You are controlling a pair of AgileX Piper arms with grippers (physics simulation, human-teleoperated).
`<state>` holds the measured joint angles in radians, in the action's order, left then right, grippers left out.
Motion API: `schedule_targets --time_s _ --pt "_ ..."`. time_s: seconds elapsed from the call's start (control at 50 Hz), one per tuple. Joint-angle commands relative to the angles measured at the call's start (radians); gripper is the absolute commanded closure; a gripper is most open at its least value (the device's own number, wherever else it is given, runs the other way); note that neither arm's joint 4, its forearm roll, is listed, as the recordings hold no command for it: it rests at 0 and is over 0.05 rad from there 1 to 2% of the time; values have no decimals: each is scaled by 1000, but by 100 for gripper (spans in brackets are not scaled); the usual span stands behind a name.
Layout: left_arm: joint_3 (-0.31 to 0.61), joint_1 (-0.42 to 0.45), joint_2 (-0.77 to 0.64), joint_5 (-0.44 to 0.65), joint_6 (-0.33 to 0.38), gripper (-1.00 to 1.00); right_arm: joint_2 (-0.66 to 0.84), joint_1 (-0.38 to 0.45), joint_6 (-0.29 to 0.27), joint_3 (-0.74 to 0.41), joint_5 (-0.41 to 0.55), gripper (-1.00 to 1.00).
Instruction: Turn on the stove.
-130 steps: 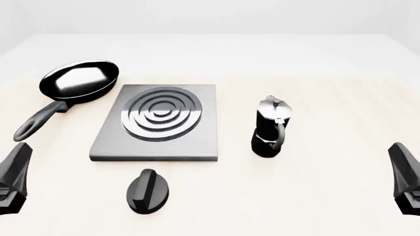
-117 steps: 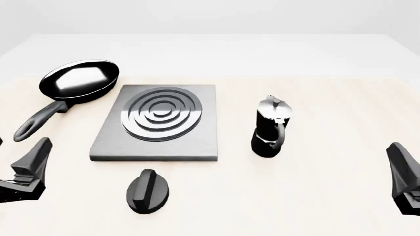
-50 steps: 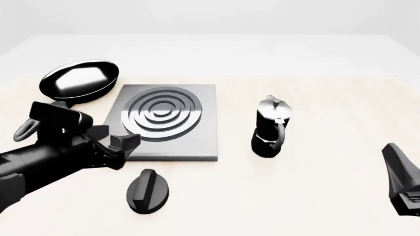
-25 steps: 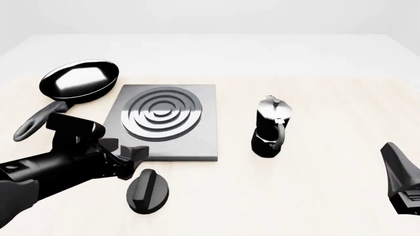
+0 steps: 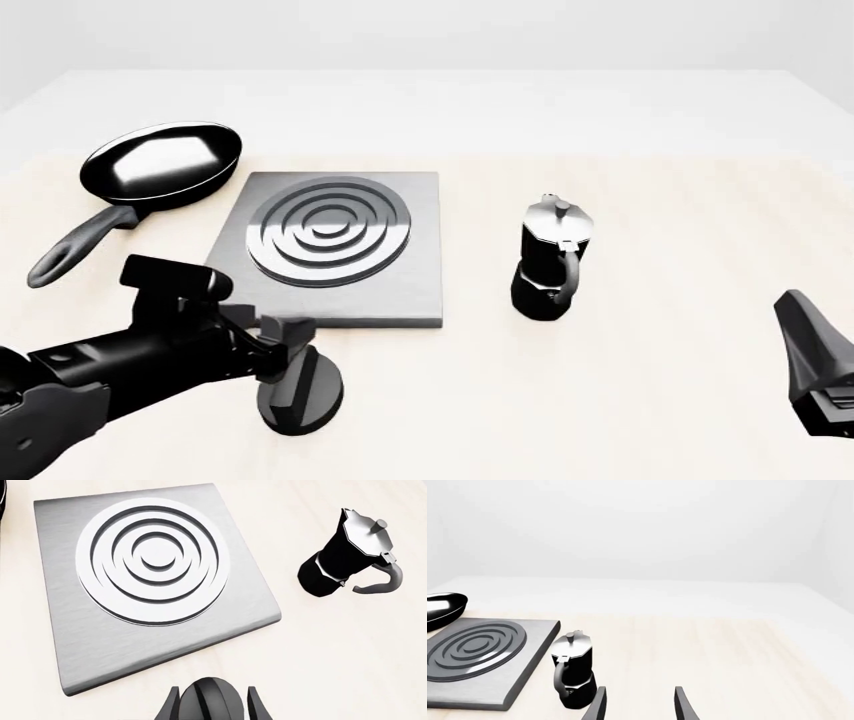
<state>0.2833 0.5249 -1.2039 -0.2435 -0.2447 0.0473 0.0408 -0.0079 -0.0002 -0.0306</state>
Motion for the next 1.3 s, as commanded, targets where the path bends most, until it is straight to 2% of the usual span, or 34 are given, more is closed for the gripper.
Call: schedule_targets --time_s 0.02,0.12,0.54,0.86,1.3 --pt "-16 0 -46 -45 -15 -100 5 0 2 0 -4 -100" --pt "-28 -11 -89 -89 -10 -100 3 0 3 0 -2 -100" --pt "-32 -11 -151 -138 -12 -100 -4 -3 5 0 5 -100" --pt "-25 3 -188 -167 -43 -100 22 -9 11 0 -15 -100" --pt "-39 4 -309 -258 -78 -100 56 -7 12 -1 -37 -100"
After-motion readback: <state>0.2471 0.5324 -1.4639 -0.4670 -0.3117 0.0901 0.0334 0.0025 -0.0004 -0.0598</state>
